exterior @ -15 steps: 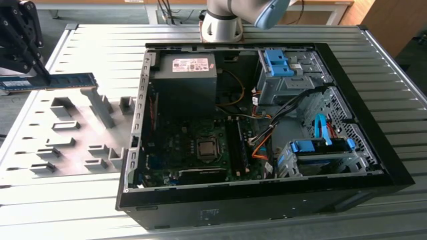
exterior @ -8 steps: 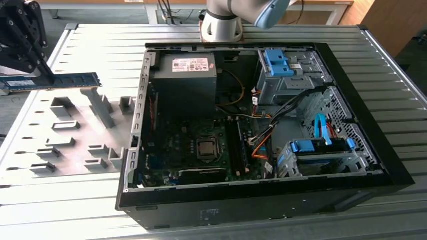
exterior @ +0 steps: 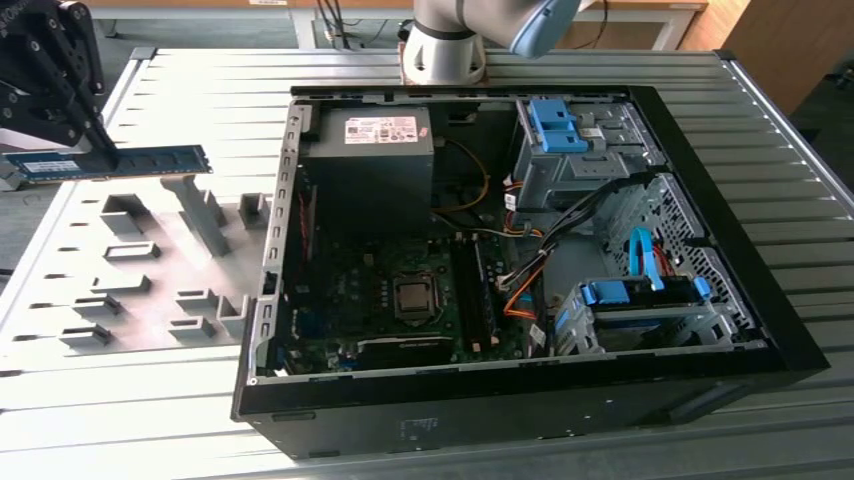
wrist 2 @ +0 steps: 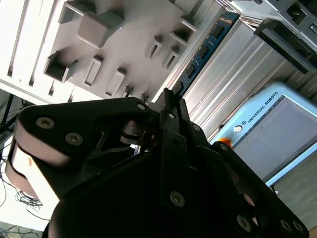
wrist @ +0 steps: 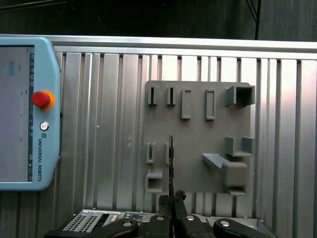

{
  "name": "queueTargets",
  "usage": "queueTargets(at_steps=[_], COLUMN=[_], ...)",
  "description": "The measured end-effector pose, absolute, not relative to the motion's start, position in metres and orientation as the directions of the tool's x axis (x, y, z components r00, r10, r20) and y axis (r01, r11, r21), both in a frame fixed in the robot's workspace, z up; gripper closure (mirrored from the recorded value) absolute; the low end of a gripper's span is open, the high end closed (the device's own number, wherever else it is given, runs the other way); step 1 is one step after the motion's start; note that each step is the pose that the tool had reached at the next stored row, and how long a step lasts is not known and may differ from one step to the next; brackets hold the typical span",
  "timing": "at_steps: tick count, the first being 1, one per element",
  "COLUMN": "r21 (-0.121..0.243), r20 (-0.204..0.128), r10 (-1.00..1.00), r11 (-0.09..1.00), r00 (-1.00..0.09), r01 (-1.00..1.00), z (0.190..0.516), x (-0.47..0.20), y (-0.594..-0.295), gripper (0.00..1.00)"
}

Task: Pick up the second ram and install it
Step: 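Pick up the second ram and move it above second insertion slot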

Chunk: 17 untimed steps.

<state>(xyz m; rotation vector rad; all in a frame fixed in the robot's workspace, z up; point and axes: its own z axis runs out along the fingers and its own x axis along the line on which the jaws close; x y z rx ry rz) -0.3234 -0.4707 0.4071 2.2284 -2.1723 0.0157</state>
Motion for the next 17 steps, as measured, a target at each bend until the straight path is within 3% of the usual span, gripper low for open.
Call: queueTargets(at_steps=[17], r21=[0.014], r20=[0.028], r10=[-0.999], r11=[-0.025], r00=[0.026], r01=[-1.0], z=[0.407], x=[-0.305], y=[-0.471], gripper=[0.86])
